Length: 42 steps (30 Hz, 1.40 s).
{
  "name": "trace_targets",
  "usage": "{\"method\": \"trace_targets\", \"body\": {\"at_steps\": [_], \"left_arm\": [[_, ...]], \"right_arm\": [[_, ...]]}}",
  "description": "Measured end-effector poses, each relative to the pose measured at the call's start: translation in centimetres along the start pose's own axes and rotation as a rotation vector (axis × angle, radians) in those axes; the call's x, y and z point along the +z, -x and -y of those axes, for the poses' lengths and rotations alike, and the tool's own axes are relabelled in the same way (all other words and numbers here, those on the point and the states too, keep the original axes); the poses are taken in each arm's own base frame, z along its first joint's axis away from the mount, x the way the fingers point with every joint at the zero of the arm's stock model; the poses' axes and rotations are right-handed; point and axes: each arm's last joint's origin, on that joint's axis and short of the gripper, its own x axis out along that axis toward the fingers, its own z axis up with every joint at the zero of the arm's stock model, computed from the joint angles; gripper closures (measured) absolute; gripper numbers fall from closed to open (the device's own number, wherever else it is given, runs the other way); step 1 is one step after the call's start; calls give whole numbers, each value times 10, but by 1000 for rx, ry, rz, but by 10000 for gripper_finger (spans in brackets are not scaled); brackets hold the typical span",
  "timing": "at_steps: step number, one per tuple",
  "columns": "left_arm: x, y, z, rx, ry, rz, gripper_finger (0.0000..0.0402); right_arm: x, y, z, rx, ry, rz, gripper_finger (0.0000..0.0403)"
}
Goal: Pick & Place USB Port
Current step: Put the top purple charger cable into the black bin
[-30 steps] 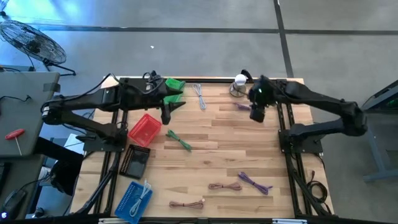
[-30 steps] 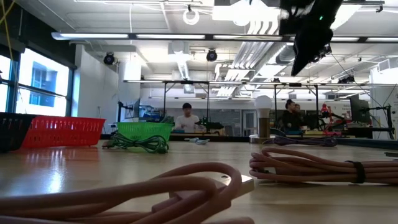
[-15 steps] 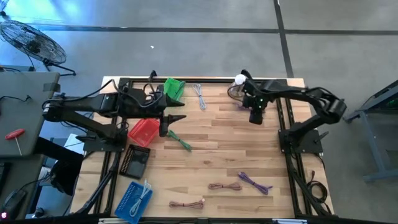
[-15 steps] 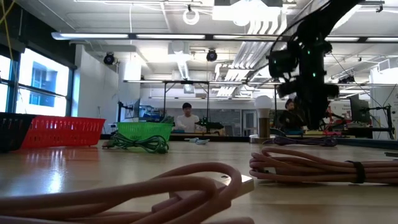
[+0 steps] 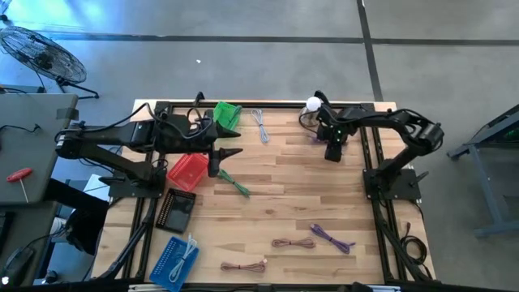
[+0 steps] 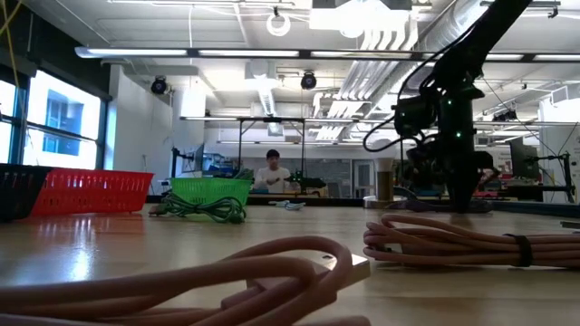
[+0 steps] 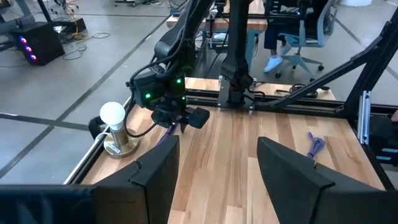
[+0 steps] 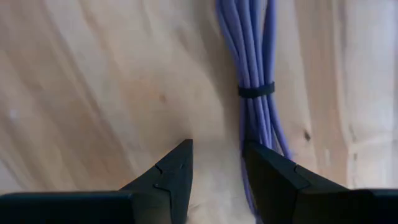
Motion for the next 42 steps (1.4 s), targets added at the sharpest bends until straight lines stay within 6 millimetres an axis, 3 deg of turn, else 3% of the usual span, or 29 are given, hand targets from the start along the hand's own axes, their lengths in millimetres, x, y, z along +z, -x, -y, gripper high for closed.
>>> {"method": "trace_targets", "body": {"at_steps": [6, 13, 17, 21, 28, 36, 42], "left_arm": [[-3, 0, 1, -24, 2, -29, 193], [-5, 0, 0, -24, 15, -51, 193], [-6, 0, 1, -27, 13, -60, 193], [-8, 0, 1, -36, 8, -84, 193], [-12, -9, 3, -33, 0, -116, 193], [-24, -33, 9, -63, -34, -72, 193], [-40, -56, 17, -166, -55, 106, 193]], "right_arm": [[4, -6, 2, 47, -35, -28, 275], [9, -2, -5, 58, -26, -45, 392], [10, 0, -16, 70, -22, -75, 399], [5, 11, -39, 122, 10, -105, 401], [-5, 66, -89, 81, 132, 105, 402], [-33, 141, -142, 135, 289, 668, 403], [-52, 175, -167, 158, 456, 983, 403]]}}
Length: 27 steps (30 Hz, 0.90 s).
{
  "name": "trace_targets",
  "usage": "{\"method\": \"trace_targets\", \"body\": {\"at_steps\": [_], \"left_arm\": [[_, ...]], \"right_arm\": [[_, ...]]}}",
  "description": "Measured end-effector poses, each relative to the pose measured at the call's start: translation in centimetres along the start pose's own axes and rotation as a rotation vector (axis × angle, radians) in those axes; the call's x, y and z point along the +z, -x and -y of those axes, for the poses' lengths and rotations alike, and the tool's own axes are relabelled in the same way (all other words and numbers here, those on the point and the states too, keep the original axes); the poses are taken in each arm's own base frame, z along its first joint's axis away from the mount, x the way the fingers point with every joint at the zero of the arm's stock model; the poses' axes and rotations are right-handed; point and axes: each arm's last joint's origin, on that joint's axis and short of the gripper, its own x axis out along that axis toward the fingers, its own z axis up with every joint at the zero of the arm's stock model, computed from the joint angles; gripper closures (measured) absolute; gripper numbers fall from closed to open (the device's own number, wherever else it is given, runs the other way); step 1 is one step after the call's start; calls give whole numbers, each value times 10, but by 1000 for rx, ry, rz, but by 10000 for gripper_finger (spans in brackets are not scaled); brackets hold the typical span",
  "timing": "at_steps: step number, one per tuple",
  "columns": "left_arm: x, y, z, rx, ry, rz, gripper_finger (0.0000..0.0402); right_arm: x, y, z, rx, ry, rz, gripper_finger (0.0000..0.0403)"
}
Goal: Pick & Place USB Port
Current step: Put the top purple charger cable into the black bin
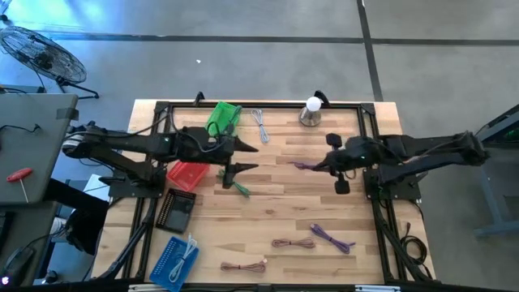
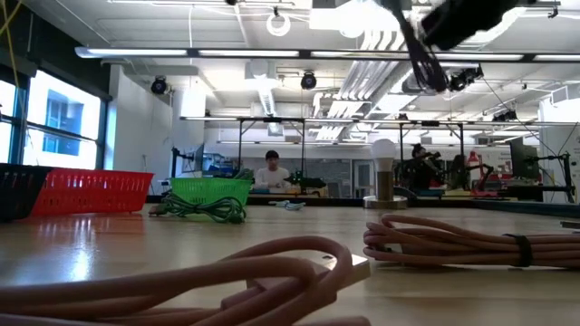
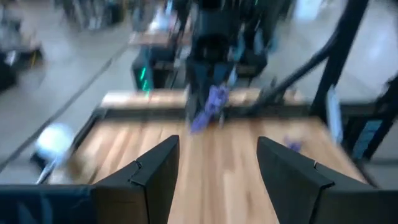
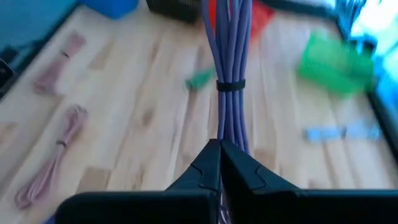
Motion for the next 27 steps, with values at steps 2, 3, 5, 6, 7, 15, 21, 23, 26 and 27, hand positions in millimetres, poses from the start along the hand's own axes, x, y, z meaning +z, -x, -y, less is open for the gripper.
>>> {"method": "trace_targets", "body": {"at_steps": [2, 3, 5, 6, 7, 15, 21, 23, 26, 27], "left_arm": [[-11, -3, 2, -37, 2, 41, 193], [-14, -4, 2, -56, 2, 82, 193], [-21, -5, 4, -92, 2, 157, 193], [-24, -4, 4, -106, 2, 187, 193], [-29, -4, 4, -112, 2, 206, 193], [-54, -11, 6, -135, -1, 221, 193], [-64, -30, 10, -210, -10, 268, 193], [-69, -36, 11, -234, -13, 281, 193], [-69, -38, 13, -288, -23, 318, 193], [-69, -39, 14, -303, -26, 328, 193]], "right_arm": [[6, 3, -6, -9, 47, 63, 403], [9, 3, -8, -9, 67, 87, 403], [13, 2, -13, -4, 103, 126, 403], [16, 1, -15, 1, 119, 151, 403], [18, 0, -17, 7, 134, 169, 402], [33, -17, -30, 40, 231, 277, 402], [38, -36, -33, 30, 285, 301, 402], [39, -41, -34, 27, 293, 305, 402], [40, -46, -35, 25, 301, 313, 402], [40, -47, -35, 25, 301, 310, 402]]}}
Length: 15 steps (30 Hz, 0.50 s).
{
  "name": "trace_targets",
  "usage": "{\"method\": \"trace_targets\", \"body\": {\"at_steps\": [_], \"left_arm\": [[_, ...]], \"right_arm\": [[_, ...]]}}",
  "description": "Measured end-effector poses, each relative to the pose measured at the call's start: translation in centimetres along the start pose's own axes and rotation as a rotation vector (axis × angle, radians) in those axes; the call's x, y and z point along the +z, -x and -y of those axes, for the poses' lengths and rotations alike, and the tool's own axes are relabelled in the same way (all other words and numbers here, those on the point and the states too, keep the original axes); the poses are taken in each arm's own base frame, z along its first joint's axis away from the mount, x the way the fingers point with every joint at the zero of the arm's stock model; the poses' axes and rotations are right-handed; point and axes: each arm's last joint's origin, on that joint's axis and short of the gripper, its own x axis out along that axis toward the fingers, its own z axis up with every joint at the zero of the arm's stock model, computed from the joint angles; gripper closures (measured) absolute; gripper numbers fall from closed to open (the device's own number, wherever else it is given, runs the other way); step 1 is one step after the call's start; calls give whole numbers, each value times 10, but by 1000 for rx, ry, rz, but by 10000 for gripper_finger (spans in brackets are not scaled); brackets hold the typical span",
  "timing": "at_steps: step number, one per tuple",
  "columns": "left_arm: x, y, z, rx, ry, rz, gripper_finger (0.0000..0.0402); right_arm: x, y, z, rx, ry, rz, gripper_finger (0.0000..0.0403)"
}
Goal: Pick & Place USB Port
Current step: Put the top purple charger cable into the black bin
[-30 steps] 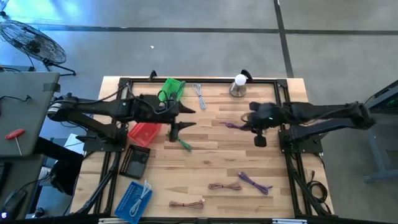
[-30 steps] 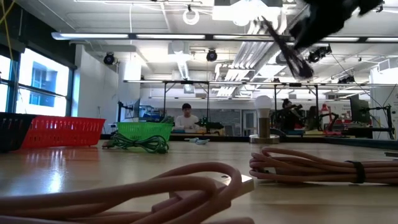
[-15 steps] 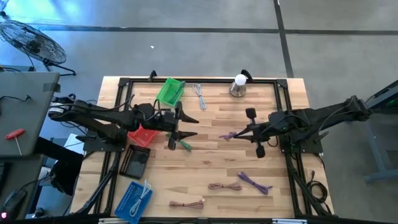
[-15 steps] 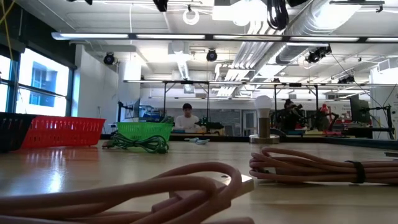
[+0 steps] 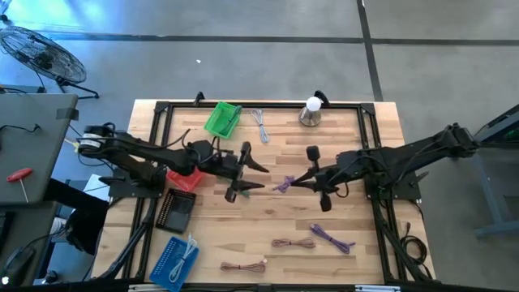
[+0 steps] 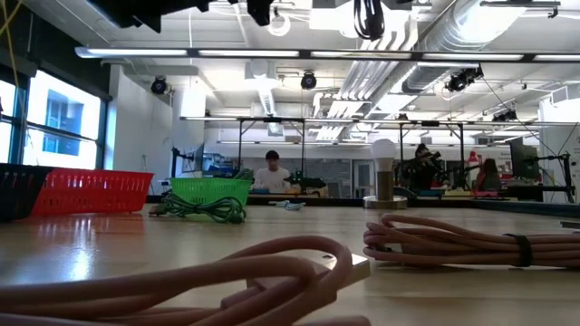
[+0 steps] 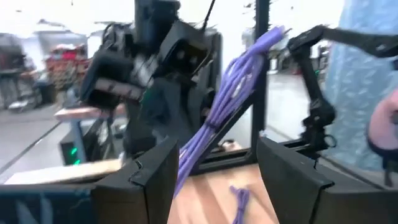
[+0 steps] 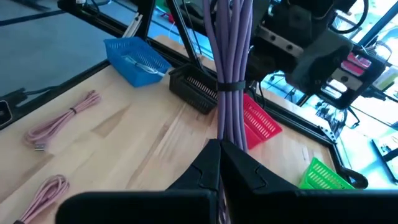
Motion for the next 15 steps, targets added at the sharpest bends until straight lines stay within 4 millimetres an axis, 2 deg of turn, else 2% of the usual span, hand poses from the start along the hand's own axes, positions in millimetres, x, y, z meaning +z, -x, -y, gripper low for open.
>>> {"method": "trace_targets", "body": {"at_steps": [15], "left_arm": [[-6, -4, 2, -89, 3, -11, 193]], "right_arm": [[0, -2, 0, -1, 4, 0, 403]]}}
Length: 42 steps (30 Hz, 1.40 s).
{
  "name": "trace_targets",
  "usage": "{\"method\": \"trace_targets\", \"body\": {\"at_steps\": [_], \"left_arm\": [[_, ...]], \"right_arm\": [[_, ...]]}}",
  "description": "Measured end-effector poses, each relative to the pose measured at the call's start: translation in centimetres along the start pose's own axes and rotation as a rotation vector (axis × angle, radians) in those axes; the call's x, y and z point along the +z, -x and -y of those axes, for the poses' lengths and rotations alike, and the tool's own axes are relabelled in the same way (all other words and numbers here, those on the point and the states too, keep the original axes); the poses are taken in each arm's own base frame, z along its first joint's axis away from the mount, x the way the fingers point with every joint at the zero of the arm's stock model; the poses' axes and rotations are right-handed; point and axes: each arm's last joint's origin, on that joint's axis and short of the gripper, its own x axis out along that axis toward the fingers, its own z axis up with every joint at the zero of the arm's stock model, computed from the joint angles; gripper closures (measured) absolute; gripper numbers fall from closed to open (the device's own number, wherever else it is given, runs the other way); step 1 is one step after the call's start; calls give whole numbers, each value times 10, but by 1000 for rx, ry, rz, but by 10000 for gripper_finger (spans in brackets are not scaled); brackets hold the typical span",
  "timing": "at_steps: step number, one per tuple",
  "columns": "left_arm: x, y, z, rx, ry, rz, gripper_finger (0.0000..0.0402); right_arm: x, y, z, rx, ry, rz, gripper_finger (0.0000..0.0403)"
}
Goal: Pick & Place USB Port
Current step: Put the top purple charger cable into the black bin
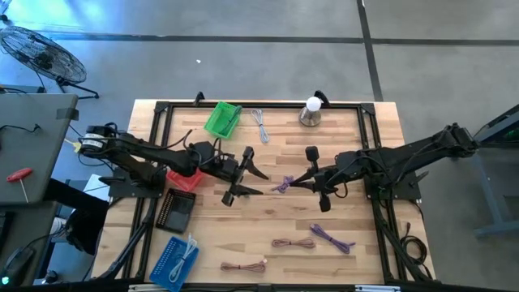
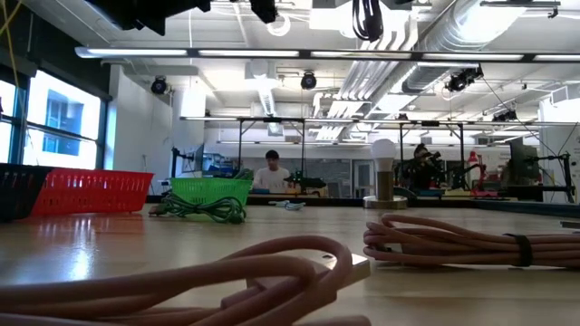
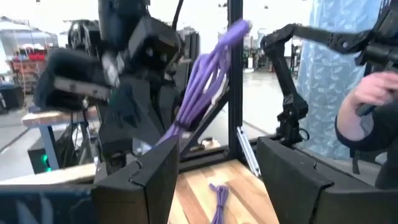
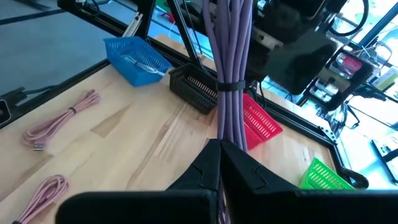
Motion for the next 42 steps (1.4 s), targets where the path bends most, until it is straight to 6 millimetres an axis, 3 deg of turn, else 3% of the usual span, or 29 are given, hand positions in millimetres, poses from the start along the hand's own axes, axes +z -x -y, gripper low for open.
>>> {"method": "trace_targets", "body": {"at_steps": [8, 24, 33, 37, 41, 42], "left_arm": [[-8, -25, -8, -8, 2, -19, 193], [10, -41, -14, 14, -46, -48, 193], [0, -56, -19, 11, -27, -70, 197], [0, -61, -21, 29, -33, -70, 248], [0, -61, -21, 36, -57, -69, 368], [0, -61, -21, 40, -58, -69, 379]], "right_arm": [[0, 0, 0, -2, -5, 5, 403], [-2, 0, -1, 15, -11, -20, 403], [-2, 0, -1, 15, -13, -21, 403], [-3, 0, -1, 17, -29, -27, 403], [-3, 0, -1, 7, -39, -37, 402], [-4, 0, -1, 0, -50, -41, 402]]}}
